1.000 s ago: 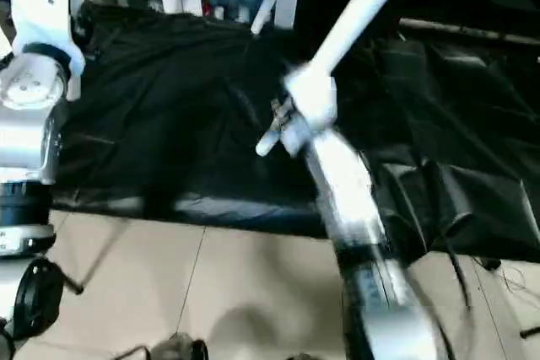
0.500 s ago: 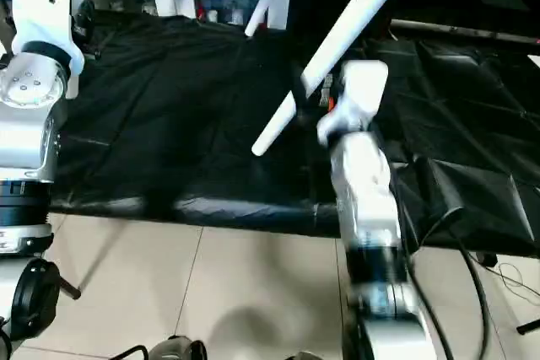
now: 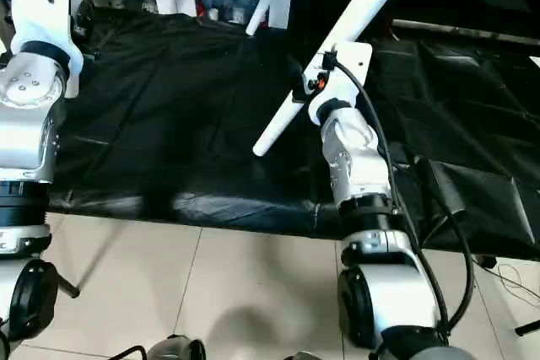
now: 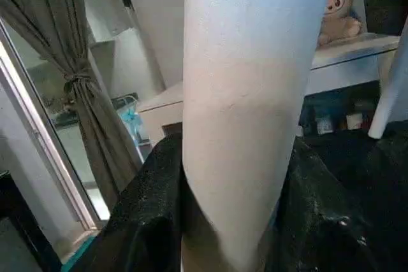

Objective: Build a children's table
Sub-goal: Flip table

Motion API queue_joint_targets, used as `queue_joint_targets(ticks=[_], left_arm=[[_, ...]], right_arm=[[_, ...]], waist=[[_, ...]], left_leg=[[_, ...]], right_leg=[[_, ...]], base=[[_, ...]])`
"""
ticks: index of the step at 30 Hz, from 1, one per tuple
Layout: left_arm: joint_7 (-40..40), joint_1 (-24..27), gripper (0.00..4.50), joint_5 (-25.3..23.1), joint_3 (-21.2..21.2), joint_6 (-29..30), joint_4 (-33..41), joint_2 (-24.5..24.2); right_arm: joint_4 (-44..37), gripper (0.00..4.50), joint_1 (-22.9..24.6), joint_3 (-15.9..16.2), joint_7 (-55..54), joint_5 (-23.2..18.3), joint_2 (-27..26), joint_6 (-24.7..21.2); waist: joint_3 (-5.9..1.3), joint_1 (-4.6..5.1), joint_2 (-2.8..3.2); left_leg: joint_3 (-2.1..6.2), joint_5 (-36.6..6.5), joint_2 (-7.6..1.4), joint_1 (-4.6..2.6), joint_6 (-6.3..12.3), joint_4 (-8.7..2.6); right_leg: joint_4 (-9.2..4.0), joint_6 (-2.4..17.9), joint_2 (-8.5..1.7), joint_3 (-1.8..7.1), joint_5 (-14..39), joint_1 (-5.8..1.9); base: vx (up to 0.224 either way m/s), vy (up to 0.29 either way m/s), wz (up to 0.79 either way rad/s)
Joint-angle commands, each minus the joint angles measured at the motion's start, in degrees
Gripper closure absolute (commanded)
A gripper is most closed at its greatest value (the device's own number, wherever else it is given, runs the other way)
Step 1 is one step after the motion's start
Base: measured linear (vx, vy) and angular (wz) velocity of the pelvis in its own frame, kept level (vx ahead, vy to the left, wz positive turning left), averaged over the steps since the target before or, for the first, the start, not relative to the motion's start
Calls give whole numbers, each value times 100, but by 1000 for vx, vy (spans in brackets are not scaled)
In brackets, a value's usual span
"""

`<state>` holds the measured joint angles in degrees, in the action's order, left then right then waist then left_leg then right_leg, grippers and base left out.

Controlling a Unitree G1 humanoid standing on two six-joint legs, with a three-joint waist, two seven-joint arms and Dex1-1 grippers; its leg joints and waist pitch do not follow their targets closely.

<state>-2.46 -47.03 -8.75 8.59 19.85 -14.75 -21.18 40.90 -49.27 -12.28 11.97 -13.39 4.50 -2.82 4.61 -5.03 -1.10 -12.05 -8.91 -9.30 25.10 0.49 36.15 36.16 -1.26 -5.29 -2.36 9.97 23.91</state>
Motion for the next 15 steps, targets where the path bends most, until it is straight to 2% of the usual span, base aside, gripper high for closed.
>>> queue_joint_targets(ticks=[1,2,5,7,11,12,15], left_arm=[[-11,-55,284,42,5,-53,237,-29],[-7,-55,284,44,5,-58,226,-29],[3,-40,285,49,4,-78,204,-24],[12,-7,286,66,0,-84,206,-13],[13,70,286,98,-12,-88,217,19],[13,70,286,98,-12,-88,217,19],[-23,159,286,196,32,-138,195,78]], right_arm=[[74,132,-136,-115,75,-75,82,108],[79,156,-153,-125,115,-98,85,126],[-2,165,-137,-107,208,-128,83,154],[-129,197,-85,-50,321,-158,67,212],[-371,217,28,30,387,-124,40,333],[-371,241,28,30,387,-124,40,333],[-800,252,185,57,239,-3,111,402]], waist=[[-570,34,39],[-571,28,43],[-574,31,32],[-582,28,35],[-588,23,38],[-587,27,33],[-578,1,29]], left_leg=[[201,-1420,-340,-351,-401,-492],[202,-1411,-342,-354,-405,-493],[200,-1316,-338,-341,-364,-487],[195,-1238,-338,-340,-319,-477],[193,-1140,-337,-334,-275,-469],[190,-1125,-336,-334,-264,-467],[186,-1216,-346,-356,-277,-477]], right_leg=[[-333,1120,-300,164,783,-155],[-332,1119,-301,163,776,-156],[-320,1147,-300,160,671,-170],[-314,1179,-301,161,601,-174],[-306,1213,-300,160,498,-183],[-306,1221,-295,161,488,-182],[-321,1191,-298,164,637,-162]], base=[[0,0,0],[0,0,0],[0,0,0],[0,0,0],[0,0,0],[0,0,0],[0,0,0]])
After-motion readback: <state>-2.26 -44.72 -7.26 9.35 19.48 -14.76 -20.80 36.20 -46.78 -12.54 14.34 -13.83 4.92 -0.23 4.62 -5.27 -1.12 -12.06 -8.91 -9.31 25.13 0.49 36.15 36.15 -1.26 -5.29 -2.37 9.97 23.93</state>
